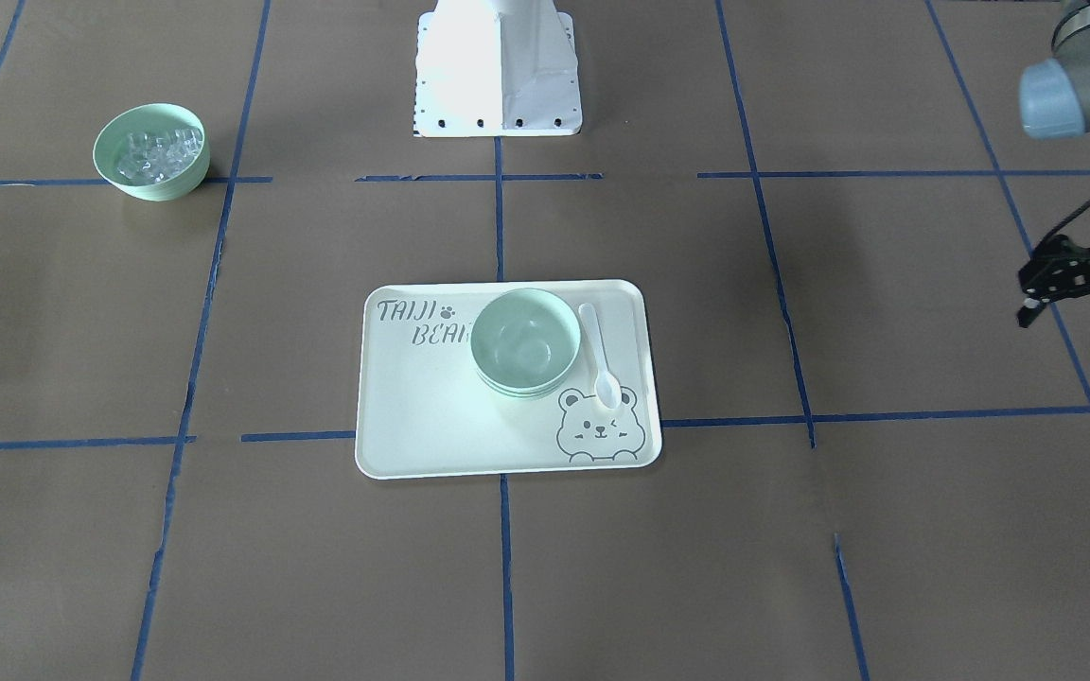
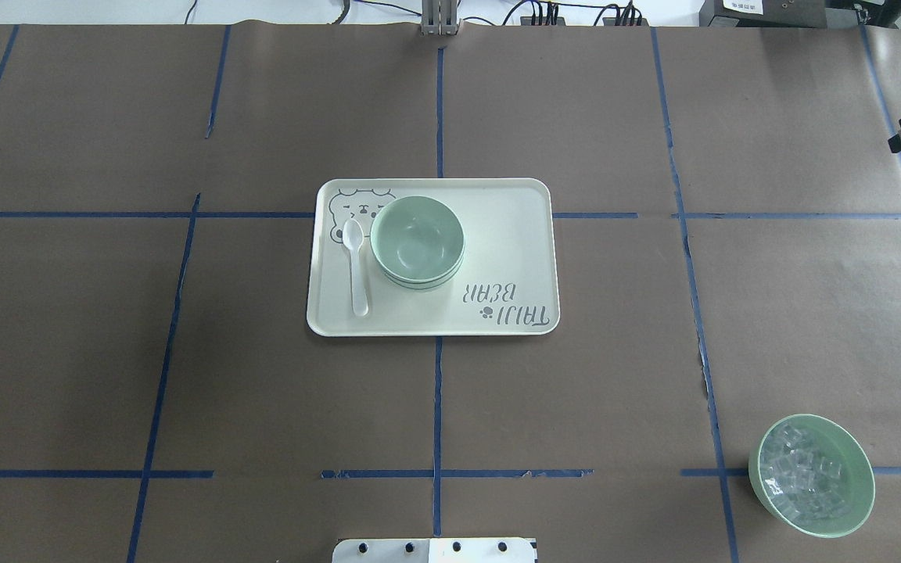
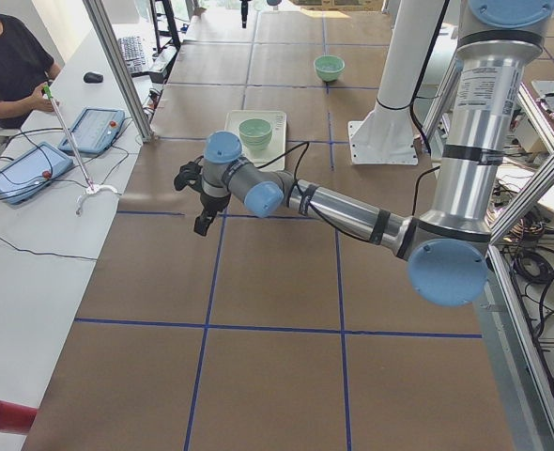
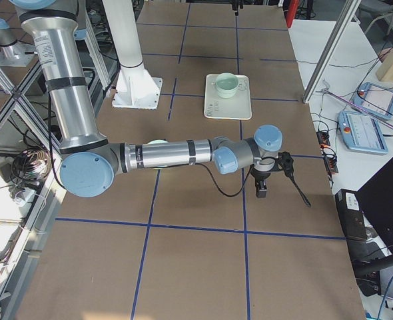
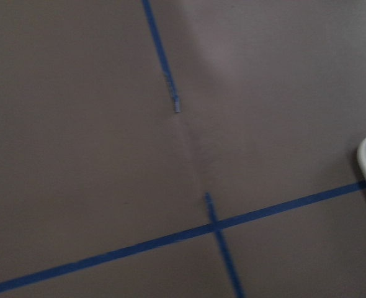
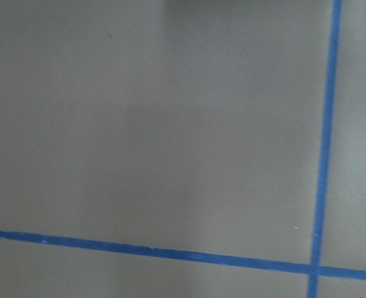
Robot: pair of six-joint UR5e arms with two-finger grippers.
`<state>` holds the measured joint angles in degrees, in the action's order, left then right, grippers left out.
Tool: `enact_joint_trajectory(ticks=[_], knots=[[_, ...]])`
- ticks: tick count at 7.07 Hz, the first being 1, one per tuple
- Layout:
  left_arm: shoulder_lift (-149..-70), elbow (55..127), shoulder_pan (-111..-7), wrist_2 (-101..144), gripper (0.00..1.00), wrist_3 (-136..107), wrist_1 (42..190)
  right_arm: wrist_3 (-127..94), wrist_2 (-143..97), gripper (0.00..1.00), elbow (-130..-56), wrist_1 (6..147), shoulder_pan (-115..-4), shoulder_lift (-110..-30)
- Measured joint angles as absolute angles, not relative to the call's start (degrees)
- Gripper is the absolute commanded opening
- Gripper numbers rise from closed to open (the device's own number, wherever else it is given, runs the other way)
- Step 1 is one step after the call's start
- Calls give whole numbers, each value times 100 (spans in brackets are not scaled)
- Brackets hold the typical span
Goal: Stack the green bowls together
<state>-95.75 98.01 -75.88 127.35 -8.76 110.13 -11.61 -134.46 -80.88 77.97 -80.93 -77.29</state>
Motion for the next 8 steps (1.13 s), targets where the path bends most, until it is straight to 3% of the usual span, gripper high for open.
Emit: enact_joint_trajectory(ticks=[2, 4, 6, 8], knots=[[-9429, 9122, -8607, 13147, 100, 481, 10800, 714, -13430, 100, -7872, 9203, -8736, -7495], [-9552, 8894, -8949, 13325, 100, 845, 9647, 1354, -13403, 100, -7908, 10118, -8922, -7217], [-9503, 8911, -9001, 13330, 100, 881, 9081, 1395, -13365, 100, -7922, 10344, -8873, -7094], [-9301, 8943, -8994, 13287, 100, 845, 9406, 1388, -13379, 100, -7915, 10341, -8843, -7141]])
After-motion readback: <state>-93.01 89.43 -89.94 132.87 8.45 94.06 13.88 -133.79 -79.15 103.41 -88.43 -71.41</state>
